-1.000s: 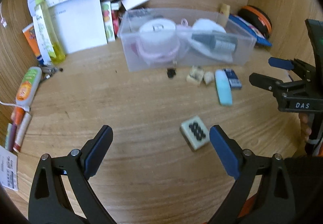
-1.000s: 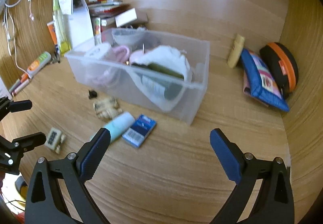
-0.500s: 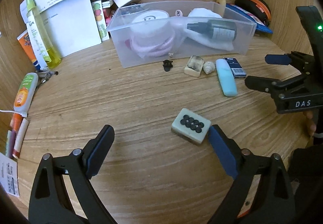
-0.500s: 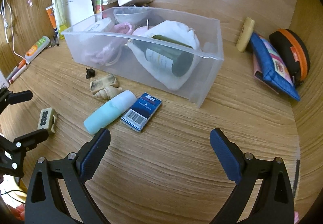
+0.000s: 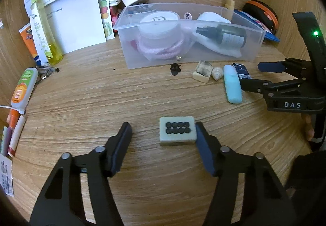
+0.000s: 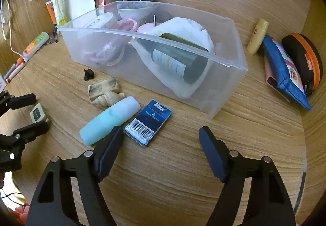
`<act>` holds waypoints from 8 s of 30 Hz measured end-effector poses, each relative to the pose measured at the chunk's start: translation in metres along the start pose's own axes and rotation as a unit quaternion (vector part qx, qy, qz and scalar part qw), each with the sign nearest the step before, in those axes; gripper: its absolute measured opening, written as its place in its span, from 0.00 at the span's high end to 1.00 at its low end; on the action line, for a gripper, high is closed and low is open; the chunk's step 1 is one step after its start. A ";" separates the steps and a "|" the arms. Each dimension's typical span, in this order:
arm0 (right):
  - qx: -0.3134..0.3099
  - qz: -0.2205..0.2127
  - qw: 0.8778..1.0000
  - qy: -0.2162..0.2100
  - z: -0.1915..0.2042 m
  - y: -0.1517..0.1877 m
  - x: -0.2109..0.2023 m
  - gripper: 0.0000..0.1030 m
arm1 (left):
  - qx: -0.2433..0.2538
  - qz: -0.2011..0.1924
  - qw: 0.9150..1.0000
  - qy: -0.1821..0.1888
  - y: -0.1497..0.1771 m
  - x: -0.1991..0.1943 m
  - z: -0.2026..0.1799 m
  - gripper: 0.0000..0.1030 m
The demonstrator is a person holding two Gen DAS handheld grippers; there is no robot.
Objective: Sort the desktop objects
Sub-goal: 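Grasp the white dotted block with the left tool while the right tool grasps the blue Max pack, then carry the dotted block and Max pack over the clear box with both tools, then lower the block and Max pack into the clear box and open both tools, then grasp the teal cylinder with the right tool while the left tool grasps the small black clip, then carry the teal cylinder and black clip into the clear box and open both tools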
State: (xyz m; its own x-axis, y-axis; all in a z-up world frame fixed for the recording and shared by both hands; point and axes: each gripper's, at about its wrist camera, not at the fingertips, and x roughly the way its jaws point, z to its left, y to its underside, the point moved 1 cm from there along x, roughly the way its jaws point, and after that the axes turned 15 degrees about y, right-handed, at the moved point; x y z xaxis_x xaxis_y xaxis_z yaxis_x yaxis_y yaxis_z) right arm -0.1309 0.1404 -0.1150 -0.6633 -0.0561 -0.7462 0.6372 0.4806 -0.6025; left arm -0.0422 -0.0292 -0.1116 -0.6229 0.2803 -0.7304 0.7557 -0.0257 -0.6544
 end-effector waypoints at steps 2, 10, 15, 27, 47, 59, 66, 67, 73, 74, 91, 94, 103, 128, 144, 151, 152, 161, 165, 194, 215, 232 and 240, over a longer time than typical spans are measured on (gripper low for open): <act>0.001 0.000 1.000 -0.004 0.000 -0.001 0.001 0.34 | 0.000 -0.001 1.000 0.000 0.000 0.000 0.000 0.46; 0.020 0.009 1.000 -0.020 0.000 -0.005 0.006 0.38 | 0.002 -0.006 1.000 0.002 -0.002 0.000 0.002 0.65; 0.013 0.004 0.999 -0.031 0.004 -0.008 0.006 0.47 | 0.000 -0.009 1.000 0.001 -0.002 -0.001 0.002 0.68; 0.007 -0.005 0.999 -0.036 0.006 -0.008 0.002 0.76 | -0.029 -0.029 0.999 -0.001 -0.004 -0.008 0.010 0.68; 0.041 -0.085 0.995 -0.041 -0.023 -0.023 -0.058 0.76 | -0.020 -0.098 0.995 0.013 -0.050 -0.043 -0.004 0.68; 0.045 -0.130 0.989 -0.059 -0.035 -0.050 -0.072 0.76 | -0.015 -0.125 0.992 0.000 -0.097 -0.045 -0.007 0.68; 0.053 -0.147 0.986 -0.058 -0.048 -0.066 -0.073 0.76 | -0.039 -0.133 0.989 0.044 -0.124 -0.043 0.001 0.68; 0.055 -0.148 0.986 -0.057 -0.051 -0.068 -0.072 0.76 | -0.039 -0.135 0.989 0.047 -0.129 -0.043 0.002 0.68; 0.063 -0.151 0.985 -0.052 -0.060 -0.083 -0.065 0.76 | -0.032 -0.140 0.988 0.049 -0.154 -0.034 0.001 0.68; 0.063 -0.151 0.985 -0.051 -0.061 -0.085 -0.063 0.76 | -0.031 -0.139 0.989 0.048 -0.157 -0.032 -0.001 0.68; 0.064 -0.106 0.991 -0.054 -0.056 -0.105 -0.007 0.76 | -0.010 -0.082 0.994 0.070 -0.186 0.038 -0.010 0.68; 0.066 -0.095 0.992 -0.046 -0.056 -0.104 0.001 0.76 | -0.010 -0.075 0.995 0.070 -0.187 0.050 -0.011 0.68; 0.045 -0.090 0.995 -0.023 -0.047 -0.106 0.010 0.76 | -0.007 -0.065 0.995 0.070 -0.186 0.064 -0.010 0.68; 0.036 -0.163 0.985 0.042 -0.047 -0.105 -0.039 0.26 | -0.014 -0.128 0.992 0.021 -0.182 0.011 -0.013 0.29; 0.035 -0.152 0.987 0.022 -0.028 -0.079 -0.068 0.18 | -0.033 -0.136 0.990 -0.010 -0.138 -0.034 0.010 0.09; 0.028 -0.130 0.991 -0.001 -0.014 -0.058 -0.071 0.17 | -0.040 -0.104 0.993 -0.024 -0.110 -0.029 0.026 0.09; 0.024 -0.122 0.992 -0.005 -0.010 -0.054 -0.069 0.17 | -0.044 -0.101 0.994 -0.023 -0.107 -0.028 0.029 0.09; -0.011 -0.054 0.997 -0.052 0.028 -0.027 -0.039 0.17 | -0.070 -0.070 0.995 -0.018 -0.079 -0.018 0.045 0.09; -0.022 -0.016 0.997 -0.068 0.041 -0.023 -0.018 0.17 | -0.080 -0.060 0.995 -0.016 -0.072 -0.014 0.052 0.09; -0.009 -0.024 0.995 -0.095 0.022 -0.020 -0.008 0.31 | -0.042 0.021 0.999 0.026 -0.075 0.045 0.021 0.49; 0.033 -0.057 0.992 -0.103 -0.019 -0.019 -0.021 0.31 | -0.012 0.022 1.000 -0.018 -0.082 0.061 0.003 0.86; 0.048 -0.091 0.991 -0.082 -0.031 -0.037 -0.039 0.31 | -0.013 -0.069 0.997 -0.015 -0.093 -0.005 0.002 0.86; 0.049 -0.110 0.990 -0.070 -0.033 -0.057 -0.044 0.31 | -0.016 -0.101 0.995 0.002 -0.111 -0.021 0.007 0.86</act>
State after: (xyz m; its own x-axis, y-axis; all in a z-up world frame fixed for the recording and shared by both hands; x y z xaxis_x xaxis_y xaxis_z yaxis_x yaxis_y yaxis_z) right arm -0.1509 0.1443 -0.0379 -0.7332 -0.2749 -0.6219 0.5228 0.3568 -0.7742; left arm -0.1147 -0.0389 -0.0250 -0.7616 0.2804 -0.5843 0.6217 0.0618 -0.7808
